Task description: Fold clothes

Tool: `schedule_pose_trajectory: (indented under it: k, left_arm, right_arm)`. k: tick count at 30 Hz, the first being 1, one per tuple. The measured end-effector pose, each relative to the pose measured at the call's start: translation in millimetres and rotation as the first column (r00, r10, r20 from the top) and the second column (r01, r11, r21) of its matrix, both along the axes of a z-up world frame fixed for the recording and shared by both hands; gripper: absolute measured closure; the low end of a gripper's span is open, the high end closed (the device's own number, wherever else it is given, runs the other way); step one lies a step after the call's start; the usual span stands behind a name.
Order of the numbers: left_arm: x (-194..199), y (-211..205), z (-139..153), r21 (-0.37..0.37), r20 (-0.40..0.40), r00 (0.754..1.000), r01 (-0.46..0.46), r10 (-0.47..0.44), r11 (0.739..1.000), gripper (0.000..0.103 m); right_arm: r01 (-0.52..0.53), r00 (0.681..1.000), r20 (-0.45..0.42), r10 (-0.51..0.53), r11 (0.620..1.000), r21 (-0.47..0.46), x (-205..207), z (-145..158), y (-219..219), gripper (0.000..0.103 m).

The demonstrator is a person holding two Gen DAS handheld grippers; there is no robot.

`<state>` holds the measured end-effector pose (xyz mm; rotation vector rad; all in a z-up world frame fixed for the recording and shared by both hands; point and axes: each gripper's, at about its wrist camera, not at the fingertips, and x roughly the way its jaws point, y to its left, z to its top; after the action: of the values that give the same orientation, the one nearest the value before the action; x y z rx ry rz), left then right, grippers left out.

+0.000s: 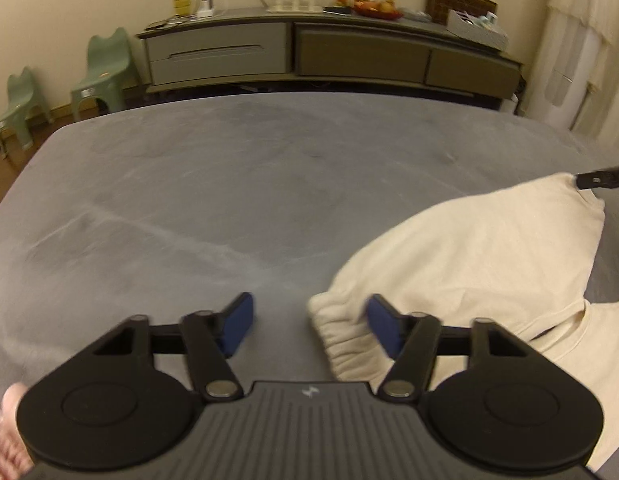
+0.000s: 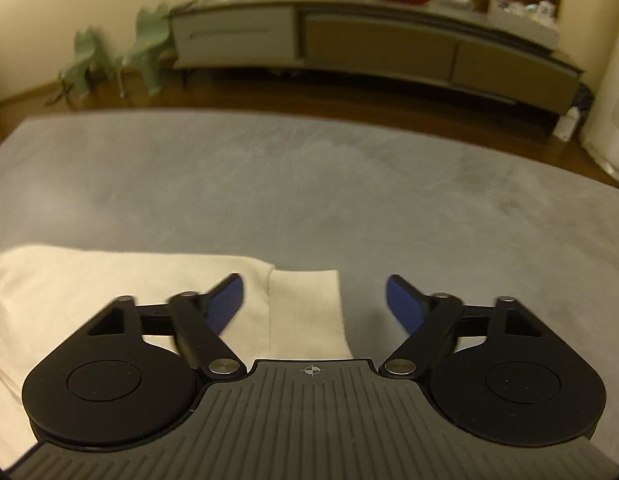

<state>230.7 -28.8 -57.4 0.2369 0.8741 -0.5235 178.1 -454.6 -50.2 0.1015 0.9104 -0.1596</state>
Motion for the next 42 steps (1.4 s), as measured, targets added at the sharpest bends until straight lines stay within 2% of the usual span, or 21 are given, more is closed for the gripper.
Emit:
schedule_pose_trajectory:
  k: [1,2,3,5,9,11,12,14,16,20,22,23,24,25,27,29,32,36,37,39,42]
  left_arm:
    - [-1,-5,0,0.005,0.011,1.0,0.016,-0.016,1.0,0.078]
    - [-3,-10,1,0.019,0.025,0.999,0.033,-0.033,0.999,0.08]
    - [-5,-14,3,0.027,0.043,0.998,0.043,-0.044,0.999,0.086]
    - [-12,-17,9,0.031,0.084,0.995,0.051,-0.054,0.998,0.087]
    - [-39,-12,32,0.023,0.184,0.979,0.082,-0.084,0.996,0.088]
    - [-69,-4,42,0.032,0.254,0.96,0.111,-0.116,0.993,0.088]
    - [-88,2,43,0.046,0.275,0.951,0.132,-0.14,0.99,0.088]
    - [-118,12,34,0.085,0.228,0.955,0.173,-0.188,0.981,0.085]
    - [-136,20,30,0.061,0.187,0.967,0.167,-0.175,0.984,0.076]
    - [-148,40,30,-0.099,0.067,0.996,0.057,-0.051,0.993,0.072]
    - [-147,49,34,-0.175,0.009,1.0,-0.002,0.004,0.985,0.068]
    - [-142,54,37,-0.226,-0.02,0.999,-0.03,0.027,0.974,0.066]
    - [-138,58,40,-0.275,-0.049,0.998,-0.056,0.045,0.96,0.059]
    - [-135,59,41,-0.318,-0.077,0.996,-0.074,0.052,0.945,0.054]
    - [-126,61,37,-0.361,-0.136,0.989,-0.1,0.054,0.927,0.05]
    - [-116,63,30,-0.387,-0.195,0.979,-0.134,0.061,0.912,0.047]
    - [-99,61,17,-0.395,-0.262,0.96,-0.199,0.098,0.897,0.047]
    - [-89,51,5,-0.353,-0.26,0.958,-0.208,0.118,0.912,0.055]
    - [-90,48,4,-0.332,-0.248,0.961,-0.201,0.12,0.922,0.065]
    - [-92,42,1,-0.291,-0.222,0.967,-0.187,0.124,0.938,0.075]
    - [-100,35,2,-0.237,-0.162,0.981,-0.147,0.11,0.96,0.079]
  right_arm:
    - [-0.028,1.0,-0.001,0.028,1.0,0.0,1,-1,3,0.053]
    - [-0.056,0.998,-0.002,0.056,0.998,-0.001,2,-2,6,0.063]
    - [-0.083,0.997,-0.004,0.083,0.997,-0.002,3,-3,9,0.09]
    - [-0.114,0.993,-0.007,0.114,0.99,-0.085,-3,4,21,0.094]
    - [-0.162,0.968,0.139,0.211,0.941,-0.297,-56,40,47,0.094]
    - [-0.194,0.914,0.221,0.34,0.846,-0.497,-113,51,74,0.094]
    - [-0.213,0.891,0.219,0.398,0.791,-0.573,-144,47,85,0.094]
    - [-0.266,0.848,0.154,0.506,0.659,-0.704,-201,30,105,0.09]
    - [-0.329,0.845,0.035,0.534,0.571,-0.752,-242,3,111,0.058]
    - [-0.237,0.951,0.01,0.309,0.751,-0.617,-264,1,91,0.055]
    - [-0.065,0.989,0.094,0.112,0.914,-0.399,-262,21,72,0.049]
    - [0.02,0.991,0.131,0.012,0.972,-0.236,-262,30,61,0.049]
    - [0.088,0.985,0.156,-0.079,0.994,-0.057,-265,33,48,0.049]
    - [0.149,0.972,0.165,-0.168,0.981,0.124,-267,36,36,0.048]
    - [0.197,0.95,0.141,-0.28,0.884,0.424,-269,28,20,0.047]
    - [0.213,0.942,0.108,-0.319,0.813,0.542,-266,12,18,0.047]
    - [0.198,0.961,0.097,-0.26,0.889,0.413,-250,0,39,0.046]
    - [0.075,0.987,0.128,-0.101,0.979,0.19,-237,-4,74,0.049]
    - [0.049,0.99,0.125,-0.067,0.989,0.139,-234,-6,80,0.05]
    - [0.032,0.997,0.061,-0.038,0.995,0.09,-231,-11,90,0.051]
    - [0.02,0.999,0.029,-0.019,1.0,-0.023,-237,-8,100,0.064]
